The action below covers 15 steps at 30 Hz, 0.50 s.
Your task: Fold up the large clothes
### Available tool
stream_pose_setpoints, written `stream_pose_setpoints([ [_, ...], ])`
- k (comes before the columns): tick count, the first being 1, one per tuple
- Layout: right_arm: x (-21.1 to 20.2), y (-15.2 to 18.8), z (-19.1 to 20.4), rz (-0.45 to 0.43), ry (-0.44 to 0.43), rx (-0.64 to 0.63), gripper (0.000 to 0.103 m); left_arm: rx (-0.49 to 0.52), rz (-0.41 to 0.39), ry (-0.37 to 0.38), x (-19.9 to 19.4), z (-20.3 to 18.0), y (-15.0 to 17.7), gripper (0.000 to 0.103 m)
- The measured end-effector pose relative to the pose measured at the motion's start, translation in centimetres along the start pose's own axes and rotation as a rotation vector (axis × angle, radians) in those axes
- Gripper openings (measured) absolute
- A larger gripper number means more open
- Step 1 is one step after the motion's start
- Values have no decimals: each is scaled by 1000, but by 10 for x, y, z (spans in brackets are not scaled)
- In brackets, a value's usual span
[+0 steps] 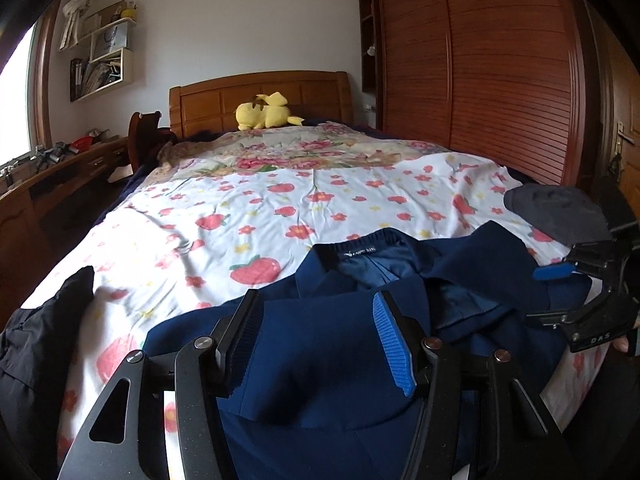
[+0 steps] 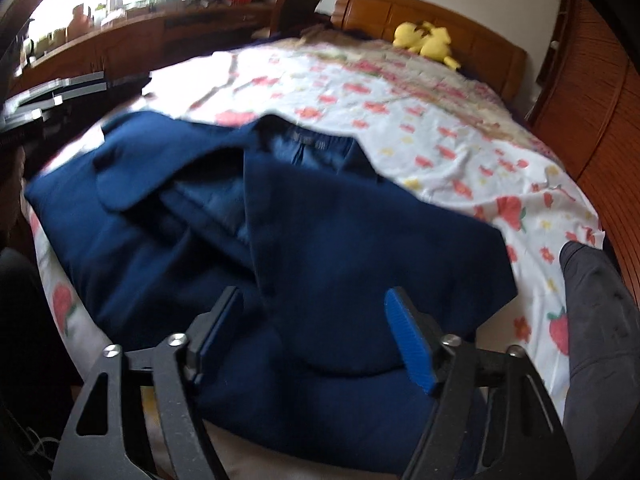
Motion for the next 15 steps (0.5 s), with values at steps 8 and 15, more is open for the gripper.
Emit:
stream_pose_setpoints([
  [8, 6, -2, -8, 88, 30, -53, 5, -1, 8, 7, 3, 4, 2, 59],
  [15, -7, -75, -37, -24, 96, -56, 3, -27, 6, 1, 4, 10, 4, 59],
])
Point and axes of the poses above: each gripper's, at about its wrist camera, not at the fingertips, and x roughly the way its jaws point, z to its left, y to its underside, the point moved 3 cm from there along x, roughly the way its jaws point, and after that the axes turned 12 degrees about -y, right-handed, at the moved point
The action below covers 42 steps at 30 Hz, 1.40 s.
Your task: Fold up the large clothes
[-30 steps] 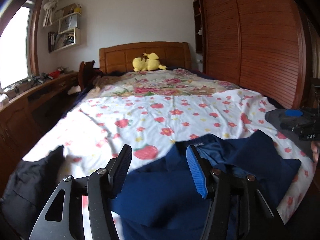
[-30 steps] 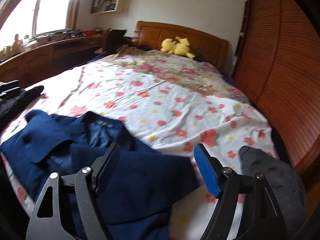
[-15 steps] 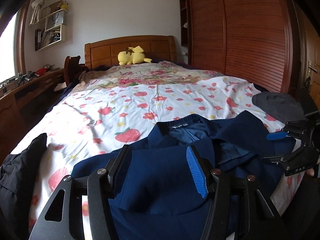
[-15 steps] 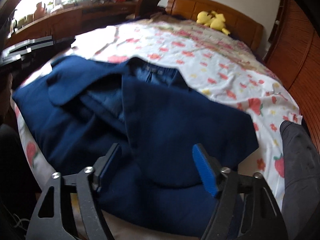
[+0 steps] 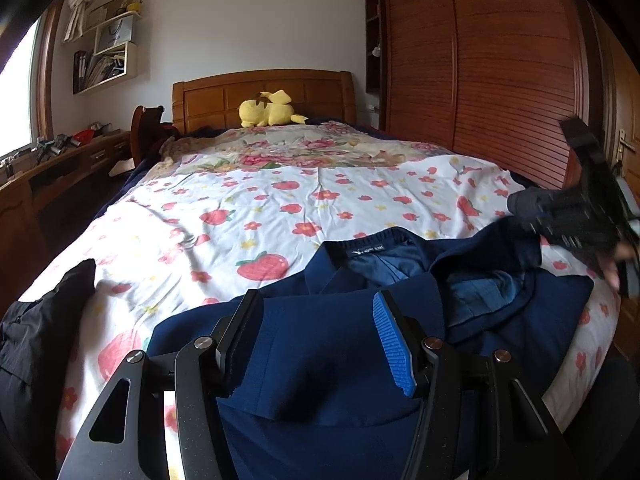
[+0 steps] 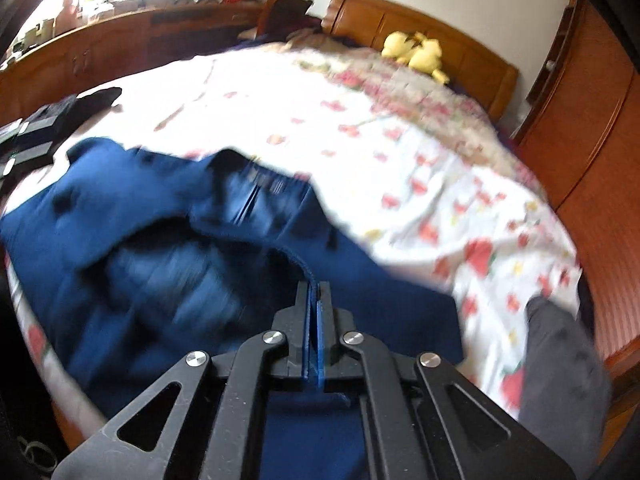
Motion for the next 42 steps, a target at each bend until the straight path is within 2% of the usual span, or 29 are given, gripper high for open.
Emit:
stream_pose_setpoints([
  [6, 27, -67, -11, -27, 56, -64, 3, -22, 7, -10, 1, 6, 2, 59],
  [9, 44, -89, -12, -27, 57, -84, 3, -30, 14, -18, 3, 10, 4, 59],
  [13, 61, -105, -7, -17, 62, -83, 3, -41, 17, -25, 3, 15, 5, 59],
  [18, 63, -115, -7, -31, 66, -35, 3, -54, 17, -32, 4, 21, 5, 59],
  [19, 61, -116, -5, -35, 66, -32, 13, -57, 16, -34, 4, 22, 5, 59],
  [20, 60, -117, -4, -44, 72, -35, 29, -61, 16, -36, 4, 23, 5, 59],
  [23, 49, -118, 4, -79, 55, -44, 54, -70, 15, -41, 5, 25, 5, 59],
  [25, 43, -115, 11, -84, 40, -46, 59, -78, 14, -46, 6, 26, 5, 59],
  [30, 34, -93, 39, -84, -38, -71, 61, -92, 17, -53, 9, 29, 7, 59],
  [40, 43, -16, 101, 62, -212, -144, 61, -90, 23, -53, 12, 28, 8, 59],
  [42, 49, -5, 107, 94, -215, -161, 61, -87, 24, -49, 12, 30, 8, 59],
])
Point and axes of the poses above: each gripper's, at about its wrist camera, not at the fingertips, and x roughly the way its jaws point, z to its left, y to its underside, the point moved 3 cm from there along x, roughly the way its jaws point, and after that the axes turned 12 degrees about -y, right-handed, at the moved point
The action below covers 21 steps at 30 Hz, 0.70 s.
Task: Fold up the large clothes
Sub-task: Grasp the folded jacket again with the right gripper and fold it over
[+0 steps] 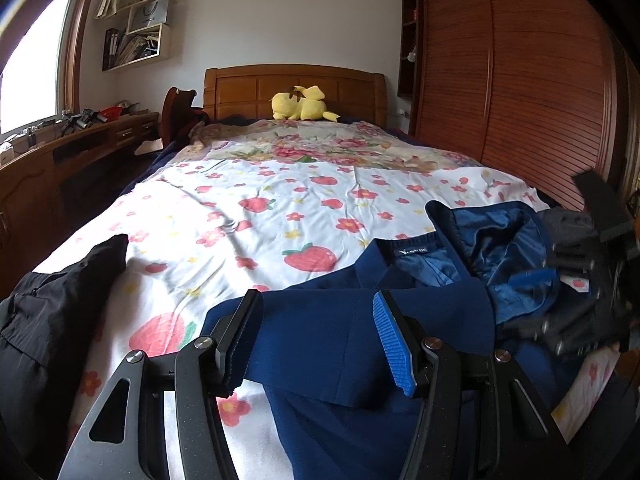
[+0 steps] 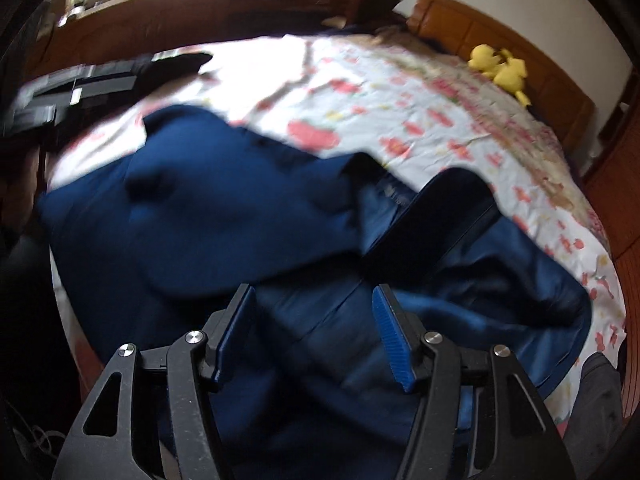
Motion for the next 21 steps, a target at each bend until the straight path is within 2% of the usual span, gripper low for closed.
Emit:
stream_pose_setpoints([
  [3, 11, 10, 2, 51, -7, -10, 61, 4, -1, 3, 1, 0, 0, 59],
  [6, 17, 12, -2, 72, 29, -14, 61, 7, -1, 5, 1, 0, 0, 59],
  [8, 19, 10, -7, 69, 20, -12, 39, 7, -1, 6, 1, 1, 0, 59],
  [9, 19, 6, -9, 63, 7, -14, 33, 7, -1, 7, 1, 1, 0, 59],
  [10, 18, 1, -10, 45, 7, -19, 20, 7, -2, 7, 0, 1, 0, 59],
  [11, 16, -5, -13, 28, 18, -19, 15, 9, -3, 7, 1, 0, 0, 59],
  [16, 20, -44, -35, -33, 41, 2, 7, 12, -3, 8, 1, 1, 1, 59],
  [18, 24, -57, -43, -52, 87, -11, 7, 12, -2, 9, 1, 0, 0, 59],
  [21, 30, -77, -67, -87, 104, 26, 7, 16, -3, 11, 1, -1, 1, 59],
])
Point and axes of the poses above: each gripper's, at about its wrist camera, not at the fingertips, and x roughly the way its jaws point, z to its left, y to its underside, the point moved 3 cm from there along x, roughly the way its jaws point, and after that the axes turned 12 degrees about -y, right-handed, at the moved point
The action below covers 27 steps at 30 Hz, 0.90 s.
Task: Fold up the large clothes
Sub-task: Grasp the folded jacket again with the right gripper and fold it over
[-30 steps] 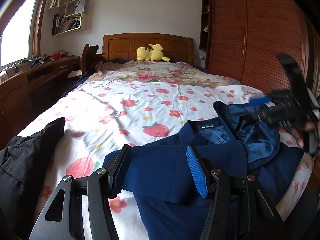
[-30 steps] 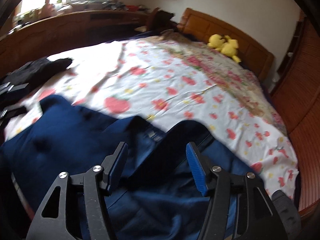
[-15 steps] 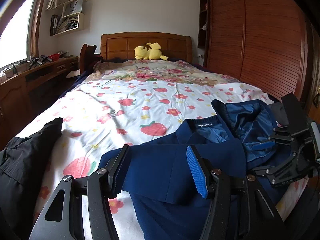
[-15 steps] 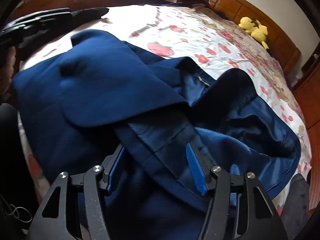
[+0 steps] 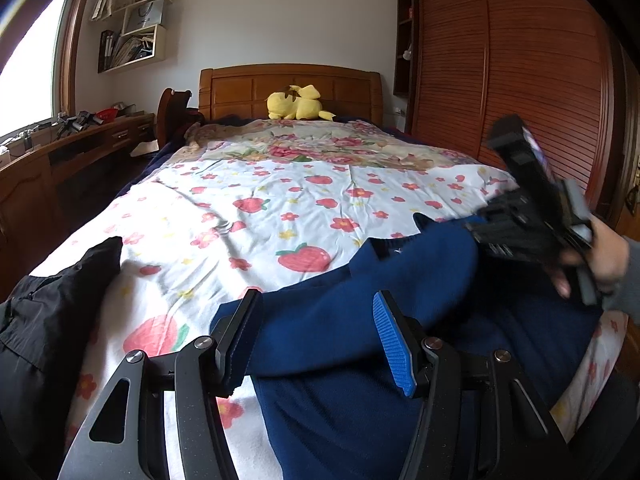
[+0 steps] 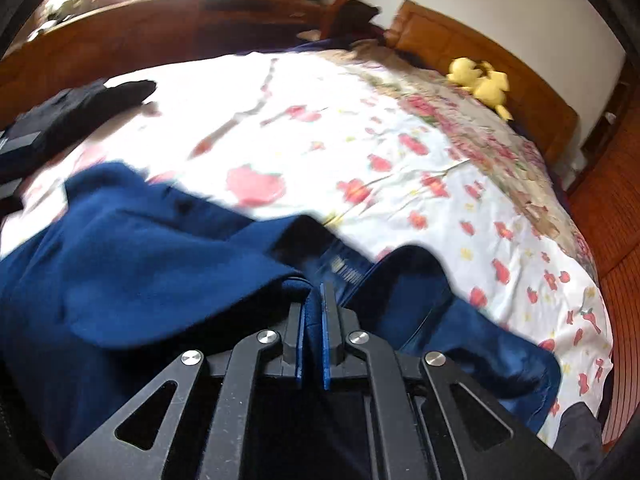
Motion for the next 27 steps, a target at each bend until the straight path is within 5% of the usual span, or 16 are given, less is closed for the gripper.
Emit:
stream_pose_setpoints([
  [8, 19, -26, -56, -46, 110, 157, 9, -1, -4, 8, 1, -1, -1, 59],
  [9, 18, -27, -59, -53, 113, 170, 14, -1, -5, 10, 1, -1, -1, 59],
  [11, 8, -29, -64, -83, 139, 187, 44, 2, -4, 13, 3, -4, -2, 59],
  [14, -11, -23, -73, -120, 134, 204, 55, 7, -4, 22, 4, -7, -2, 59],
  [21, -53, 24, -120, -120, 176, 279, 56, 27, -7, 44, 9, -17, -4, 59],
  [27, -31, 84, -176, 22, 173, 460, 56, 36, 9, 57, 21, -23, -6, 59],
])
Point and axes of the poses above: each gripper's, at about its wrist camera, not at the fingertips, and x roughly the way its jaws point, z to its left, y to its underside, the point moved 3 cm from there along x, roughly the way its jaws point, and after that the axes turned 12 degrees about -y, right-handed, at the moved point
